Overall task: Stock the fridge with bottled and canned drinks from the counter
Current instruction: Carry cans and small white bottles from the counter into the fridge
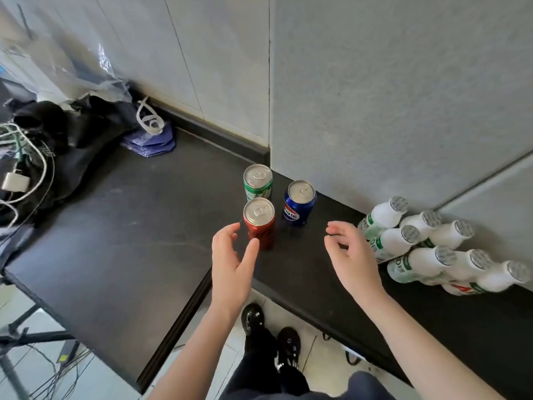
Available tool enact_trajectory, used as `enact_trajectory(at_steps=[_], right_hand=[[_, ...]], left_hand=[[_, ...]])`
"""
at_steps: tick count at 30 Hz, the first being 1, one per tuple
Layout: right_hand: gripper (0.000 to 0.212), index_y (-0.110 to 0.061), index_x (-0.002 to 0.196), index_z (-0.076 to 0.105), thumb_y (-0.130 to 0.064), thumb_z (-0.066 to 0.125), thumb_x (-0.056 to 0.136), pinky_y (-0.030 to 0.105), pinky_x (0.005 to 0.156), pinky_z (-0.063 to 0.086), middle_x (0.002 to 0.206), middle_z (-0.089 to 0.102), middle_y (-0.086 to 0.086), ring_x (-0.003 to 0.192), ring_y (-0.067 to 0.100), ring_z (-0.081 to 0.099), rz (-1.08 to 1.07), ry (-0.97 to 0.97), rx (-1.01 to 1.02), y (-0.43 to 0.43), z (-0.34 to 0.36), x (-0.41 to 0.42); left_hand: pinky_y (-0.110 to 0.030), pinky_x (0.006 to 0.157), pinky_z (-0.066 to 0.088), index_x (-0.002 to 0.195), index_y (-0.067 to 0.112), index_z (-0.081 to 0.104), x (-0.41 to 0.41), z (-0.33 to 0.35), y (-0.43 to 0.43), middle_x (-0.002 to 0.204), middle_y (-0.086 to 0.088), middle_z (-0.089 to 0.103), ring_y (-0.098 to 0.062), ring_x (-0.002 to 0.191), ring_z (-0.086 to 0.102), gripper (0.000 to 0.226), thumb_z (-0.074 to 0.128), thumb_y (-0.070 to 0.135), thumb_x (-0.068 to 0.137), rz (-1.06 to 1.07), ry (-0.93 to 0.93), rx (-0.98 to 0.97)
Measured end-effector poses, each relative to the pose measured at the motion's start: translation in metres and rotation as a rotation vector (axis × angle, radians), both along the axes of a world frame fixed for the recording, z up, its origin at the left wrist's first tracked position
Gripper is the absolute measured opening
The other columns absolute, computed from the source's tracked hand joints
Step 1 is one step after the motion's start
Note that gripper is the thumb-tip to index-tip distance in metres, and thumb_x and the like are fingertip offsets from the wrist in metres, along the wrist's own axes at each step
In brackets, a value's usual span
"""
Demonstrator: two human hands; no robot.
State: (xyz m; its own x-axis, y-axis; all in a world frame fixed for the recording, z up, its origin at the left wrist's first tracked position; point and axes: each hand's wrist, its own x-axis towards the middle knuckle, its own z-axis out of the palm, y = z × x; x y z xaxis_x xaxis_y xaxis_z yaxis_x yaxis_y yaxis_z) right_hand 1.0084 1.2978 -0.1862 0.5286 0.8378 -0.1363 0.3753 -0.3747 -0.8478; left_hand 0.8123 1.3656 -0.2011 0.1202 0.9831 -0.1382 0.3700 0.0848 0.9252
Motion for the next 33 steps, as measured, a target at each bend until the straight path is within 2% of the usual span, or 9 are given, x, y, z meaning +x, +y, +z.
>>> enact_trajectory(at_steps=[3,7,12,18,21,24,27,30,33], right_hand=[[0.041,-0.024,0.128,0.047,-0.024,0.061,0.089,0.019,0.084,0.046,0.121,0.052,-0.012,0.105,0.000,0.054,-0.065,-0.046,0.027,0.025,-0.001,-0.001],[0.063,-0.013,0.136,0.039,-0.026,0.069,0.083,0.031,0.094,0.047,0.133,0.046,0.001,0.120,0.012,0.048,-0.044,-0.177,0.028,0.050,-0.002,-0.005],[0.070,-0.011,0.137,0.039,-0.026,0.075,0.078,0.019,0.094,0.035,0.135,0.048,0.005,0.127,0.017,0.044,0.018,-0.242,0.003,0.072,-0.009,-0.008],[0.079,-0.009,0.138,0.038,-0.023,0.080,0.073,0.021,0.092,0.038,0.137,0.048,0.009,0.128,0.021,0.046,-0.027,-0.223,0.019,0.083,-0.025,-0.014],[0.076,-0.011,0.137,0.038,-0.028,0.078,0.074,0.021,0.091,0.039,0.136,0.050,0.006,0.126,0.019,0.048,-0.052,-0.200,0.022,0.089,-0.032,-0.015],[0.070,-0.015,0.135,0.041,-0.035,0.074,0.076,0.019,0.089,0.040,0.132,0.053,0.000,0.119,0.007,0.047,-0.057,-0.192,0.067,0.089,-0.033,-0.016],[0.068,-0.018,0.133,0.044,-0.040,0.071,0.076,0.022,0.090,0.043,0.129,0.055,-0.004,0.117,0.007,0.049,-0.071,-0.149,0.122,0.078,-0.028,-0.021],[0.069,-0.018,0.135,0.045,-0.038,0.072,0.075,0.033,0.096,0.048,0.130,0.054,-0.005,0.120,0.013,0.052,-0.076,-0.090,0.130,0.059,-0.020,-0.028],[0.077,-0.017,0.137,0.043,-0.049,0.067,0.070,0.039,0.097,0.049,0.133,0.055,0.000,0.120,0.015,0.054,-0.019,-0.039,0.137,0.034,-0.009,-0.038]], left_hand=[[-0.025,0.101,0.035,0.131,0.033,0.038,0.010,0.001,0.016,0.131,0.020,0.038,-0.001,0.124,0.040,0.052,0.063,0.039,0.086,-0.089,0.059,0.019],[-0.009,0.092,0.032,0.125,0.046,0.032,0.014,0.002,0.027,0.128,0.024,0.042,0.010,0.120,0.041,0.066,0.073,0.045,0.074,-0.150,0.032,0.018],[-0.005,0.085,0.037,0.120,0.046,0.039,0.014,-0.001,0.043,0.122,0.025,0.050,0.011,0.115,0.046,0.063,0.079,0.038,0.072,-0.191,0.027,0.010],[-0.002,0.090,0.038,0.118,0.046,0.045,0.003,-0.002,0.049,0.117,0.028,0.052,0.006,0.114,0.050,0.058,0.077,0.044,0.069,-0.257,-0.019,0.013],[-0.008,0.092,0.042,0.120,0.043,0.047,-0.006,-0.002,0.046,0.118,0.026,0.054,0.003,0.115,0.052,0.056,0.074,0.046,0.071,-0.224,-0.091,-0.026],[-0.016,0.091,0.047,0.121,0.042,0.047,-0.018,0.004,0.037,0.119,0.024,0.056,0.001,0.114,0.053,0.055,0.072,0.047,0.073,-0.173,-0.168,-0.096],[-0.012,0.085,0.047,0.119,0.041,0.047,-0.031,0.016,0.023,0.115,0.025,0.059,0.002,0.109,0.056,0.050,0.065,0.051,0.073,-0.079,-0.267,-0.114],[-0.007,0.081,0.044,0.116,0.037,0.046,-0.043,0.025,0.008,0.107,0.029,0.059,0.006,0.102,0.057,0.041,0.060,0.043,0.077,0.046,-0.325,-0.106],[-0.004,0.078,0.044,0.114,0.041,0.043,-0.055,0.030,-0.012,0.100,0.037,0.056,0.012,0.099,0.055,0.034,0.053,0.038,0.082,0.127,-0.335,-0.112]])
